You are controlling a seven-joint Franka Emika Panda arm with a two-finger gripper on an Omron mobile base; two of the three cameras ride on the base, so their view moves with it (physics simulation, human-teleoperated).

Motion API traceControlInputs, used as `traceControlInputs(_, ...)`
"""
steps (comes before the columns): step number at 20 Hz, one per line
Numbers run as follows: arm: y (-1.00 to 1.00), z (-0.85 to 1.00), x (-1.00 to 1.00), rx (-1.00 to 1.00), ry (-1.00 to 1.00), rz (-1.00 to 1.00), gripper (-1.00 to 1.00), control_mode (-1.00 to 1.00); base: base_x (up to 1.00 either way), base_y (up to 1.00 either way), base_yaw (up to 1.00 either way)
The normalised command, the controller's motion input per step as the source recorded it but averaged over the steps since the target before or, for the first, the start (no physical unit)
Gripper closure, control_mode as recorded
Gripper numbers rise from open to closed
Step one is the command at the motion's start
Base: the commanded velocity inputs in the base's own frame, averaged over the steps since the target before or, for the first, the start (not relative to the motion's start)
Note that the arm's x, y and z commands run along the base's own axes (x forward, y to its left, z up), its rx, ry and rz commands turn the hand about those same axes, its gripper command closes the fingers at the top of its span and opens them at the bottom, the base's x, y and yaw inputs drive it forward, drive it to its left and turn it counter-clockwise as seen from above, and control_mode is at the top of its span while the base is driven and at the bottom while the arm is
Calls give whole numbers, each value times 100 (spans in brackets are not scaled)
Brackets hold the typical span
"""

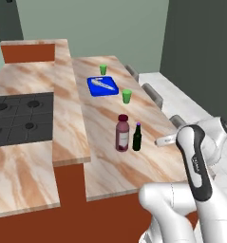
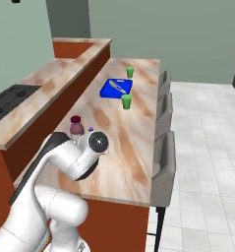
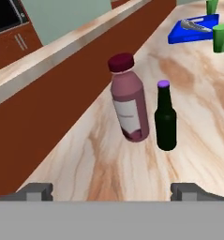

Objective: Place the drinks on the dining counter in a tight cluster.

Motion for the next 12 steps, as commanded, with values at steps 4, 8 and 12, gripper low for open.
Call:
traceControlInputs(4,0,0,0,0,0,0,-100,100,-2,0,0)
traceControlInputs(8,0,0,0,0,0,0,-100,100,-44,8,1)
traceControlInputs(12,0,0,0,0,0,0,-100,100,-61,14,8)
